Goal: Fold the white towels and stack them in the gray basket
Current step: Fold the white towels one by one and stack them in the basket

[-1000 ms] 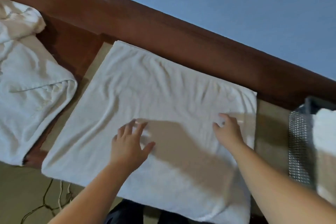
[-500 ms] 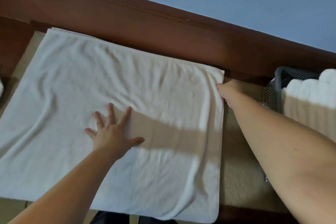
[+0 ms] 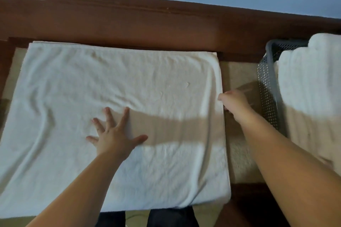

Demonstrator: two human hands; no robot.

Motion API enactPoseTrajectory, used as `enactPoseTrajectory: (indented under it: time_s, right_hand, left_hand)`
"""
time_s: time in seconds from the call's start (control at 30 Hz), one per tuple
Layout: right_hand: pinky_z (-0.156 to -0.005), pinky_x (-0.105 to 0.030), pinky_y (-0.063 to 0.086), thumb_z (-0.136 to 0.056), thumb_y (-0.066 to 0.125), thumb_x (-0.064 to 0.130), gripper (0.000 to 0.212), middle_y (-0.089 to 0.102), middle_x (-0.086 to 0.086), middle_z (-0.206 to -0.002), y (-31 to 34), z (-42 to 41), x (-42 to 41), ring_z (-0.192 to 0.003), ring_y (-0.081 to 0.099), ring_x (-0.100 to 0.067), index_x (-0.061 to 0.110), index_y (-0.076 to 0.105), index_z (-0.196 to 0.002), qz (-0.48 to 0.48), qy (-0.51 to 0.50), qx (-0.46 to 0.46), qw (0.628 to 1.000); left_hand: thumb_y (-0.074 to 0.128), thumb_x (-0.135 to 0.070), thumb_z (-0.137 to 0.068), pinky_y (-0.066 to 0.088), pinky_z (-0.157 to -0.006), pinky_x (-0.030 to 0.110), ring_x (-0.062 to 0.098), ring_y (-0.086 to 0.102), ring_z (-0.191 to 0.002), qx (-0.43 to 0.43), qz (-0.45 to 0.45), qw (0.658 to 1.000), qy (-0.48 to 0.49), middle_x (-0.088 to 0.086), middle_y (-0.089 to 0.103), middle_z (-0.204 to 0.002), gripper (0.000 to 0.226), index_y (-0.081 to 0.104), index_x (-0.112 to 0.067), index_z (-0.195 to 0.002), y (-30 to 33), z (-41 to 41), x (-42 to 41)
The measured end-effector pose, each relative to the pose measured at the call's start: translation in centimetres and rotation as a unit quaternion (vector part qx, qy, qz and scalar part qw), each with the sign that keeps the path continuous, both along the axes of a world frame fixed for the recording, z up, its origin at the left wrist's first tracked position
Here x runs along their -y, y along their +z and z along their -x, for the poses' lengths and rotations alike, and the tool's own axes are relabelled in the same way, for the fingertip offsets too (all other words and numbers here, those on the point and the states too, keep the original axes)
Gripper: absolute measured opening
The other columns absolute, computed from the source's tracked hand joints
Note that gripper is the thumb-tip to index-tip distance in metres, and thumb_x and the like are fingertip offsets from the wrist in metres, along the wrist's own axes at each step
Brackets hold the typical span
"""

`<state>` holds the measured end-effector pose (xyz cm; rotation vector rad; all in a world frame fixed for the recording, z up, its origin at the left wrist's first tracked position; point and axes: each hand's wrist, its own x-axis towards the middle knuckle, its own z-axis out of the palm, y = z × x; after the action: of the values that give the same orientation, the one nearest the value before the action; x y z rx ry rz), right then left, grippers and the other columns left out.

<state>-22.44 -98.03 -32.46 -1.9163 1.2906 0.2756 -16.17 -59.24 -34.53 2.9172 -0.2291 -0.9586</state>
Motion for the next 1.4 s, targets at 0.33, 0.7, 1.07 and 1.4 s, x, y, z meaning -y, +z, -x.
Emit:
enactPoseTrajectory:
  time_s: [0.33,0.7,1.07,1.4]
  right_hand:
    - [-0.073,-0.029,0.042,-0.095,0.074,0.03,0.019,0.067,-0.005,-0.091,0.3,6.5,-4.5,-0.091,0.064,-0.025,0.012,0.067,-0.098,0.064,0.018,-0.033,0.997]
    - [-0.07,-0.03,0.048,-0.093,0.075,0.032,0.016,0.074,0.0,-0.099,3.4,15.7,-8.8,-0.091,0.068,-0.018,0.018,0.073,-0.101,-0.112,0.008,-0.091,0.989]
    - [-0.074,-0.036,0.05,-0.09,0.079,0.028,0.018,0.068,-0.007,-0.092,3.7,24.4,-12.0,-0.086,0.064,-0.023,0.016,0.068,-0.085,-0.049,0.063,-0.167,0.983]
    - [-0.076,-0.045,0.054,-0.096,0.063,0.025,0.037,0.047,-0.013,-0.13,2.5,23.4,-22.4,-0.103,0.056,-0.033,0.02,0.05,-0.131,0.181,-0.089,-0.223,0.954]
  left_hand:
    - [0.048,-0.099,-0.068,0.022,-0.108,0.084,0.053,-0.014,-0.153,-0.022,-0.01,0.999,-0.037,0.003,-0.032,-0.167,0.118,-0.019,-0.057,-0.155,0.6,-0.2,0.0]
    - [0.052,-0.097,-0.07,0.022,-0.105,0.087,0.058,-0.011,-0.152,-0.021,-0.008,0.998,-0.056,0.008,-0.027,-0.169,0.119,-0.018,-0.055,-0.156,0.6,-0.1,0.1]
    - [0.047,-0.099,-0.07,0.042,-0.11,0.065,0.057,0.02,-0.147,0.013,0.006,0.98,-0.198,0.007,-0.004,-0.172,0.113,0.004,-0.05,-0.162,0.9,-2.0,-4.4]
    - [0.064,-0.059,-0.094,0.038,-0.116,0.046,0.027,0.036,-0.147,0.003,0.122,0.968,-0.219,-0.004,0.034,-0.164,0.059,0.05,-0.042,-0.148,3.6,-4.9,-16.4]
